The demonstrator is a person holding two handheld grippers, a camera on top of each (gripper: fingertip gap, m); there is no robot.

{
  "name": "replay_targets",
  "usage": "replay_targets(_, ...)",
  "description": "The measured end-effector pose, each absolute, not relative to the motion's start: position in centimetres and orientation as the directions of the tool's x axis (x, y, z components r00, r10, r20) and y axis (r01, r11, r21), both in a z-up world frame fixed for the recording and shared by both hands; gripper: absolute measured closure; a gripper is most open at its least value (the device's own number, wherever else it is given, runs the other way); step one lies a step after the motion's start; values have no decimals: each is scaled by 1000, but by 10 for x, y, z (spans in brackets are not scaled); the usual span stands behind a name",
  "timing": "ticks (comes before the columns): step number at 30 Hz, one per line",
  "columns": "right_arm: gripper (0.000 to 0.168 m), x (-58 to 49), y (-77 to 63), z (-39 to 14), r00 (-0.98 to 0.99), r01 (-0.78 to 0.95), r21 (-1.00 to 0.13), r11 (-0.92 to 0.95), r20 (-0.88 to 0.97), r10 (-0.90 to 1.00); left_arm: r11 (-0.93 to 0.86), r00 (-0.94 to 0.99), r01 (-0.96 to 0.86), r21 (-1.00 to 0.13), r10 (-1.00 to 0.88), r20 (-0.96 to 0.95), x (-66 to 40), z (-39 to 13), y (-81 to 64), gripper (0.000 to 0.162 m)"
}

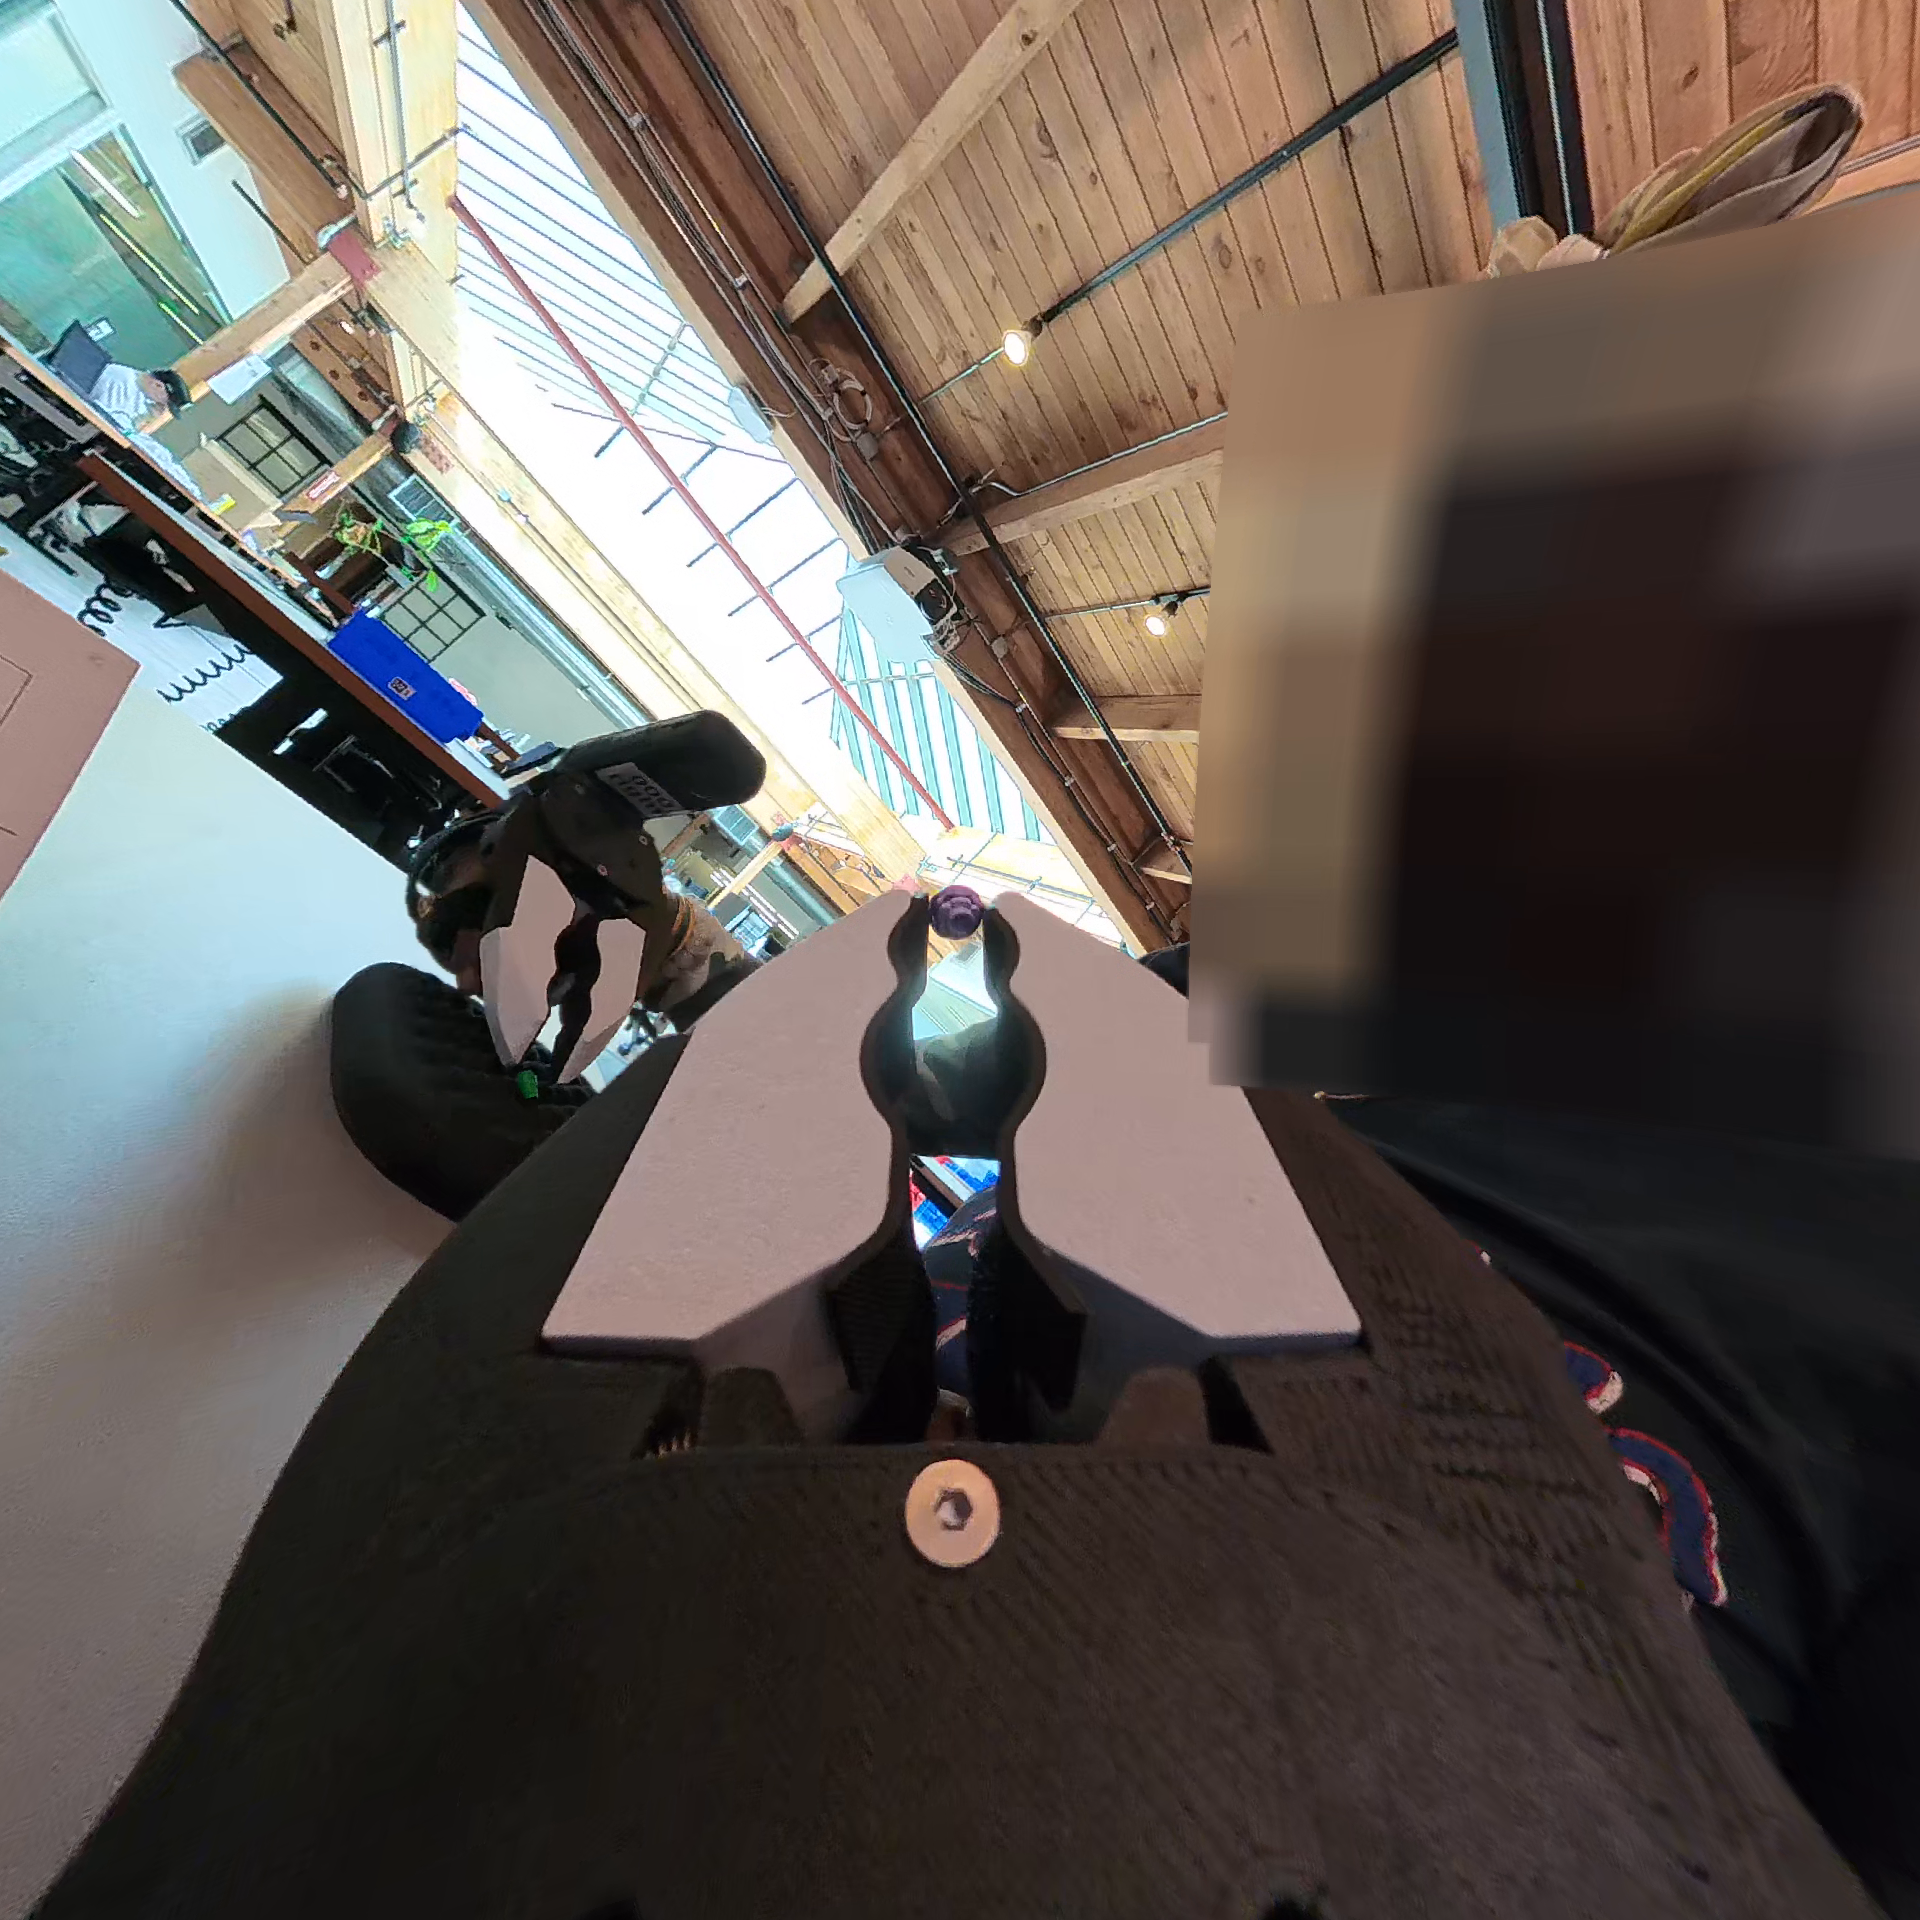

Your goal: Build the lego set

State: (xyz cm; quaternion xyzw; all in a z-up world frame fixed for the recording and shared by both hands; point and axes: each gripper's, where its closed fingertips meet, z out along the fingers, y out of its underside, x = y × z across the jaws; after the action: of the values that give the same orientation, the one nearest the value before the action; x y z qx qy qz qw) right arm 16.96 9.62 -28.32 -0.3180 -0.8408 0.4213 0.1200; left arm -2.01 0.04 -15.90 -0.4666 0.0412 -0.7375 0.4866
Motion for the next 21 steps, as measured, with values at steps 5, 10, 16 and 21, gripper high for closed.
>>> replay_targets(5, 154, 168, 97, -285, -778, 400, -812, 426, -56, 626, -536, -98, 667, -518, -752, 652, -18, -160, 0, 152)
replay_targets(10, 154, 168, 90, -286, -798, 386, -817, 428, -64, 599, -542, -106, 669, -508, -746, 657, -19, -160, 1, 152)
replay_targets(16, 156, 169, 92, -287, -801, 384, -814, 435, -58, 596, -549, -113, 666, -505, -743, 660, -18, -161, 2, 152)
replay_targets(21, 157, 169, 94, -289, -801, 380, -815, 437, -53, 596, -552, -114, 665, -503, -741, 661, -18, -161, 2, 152)
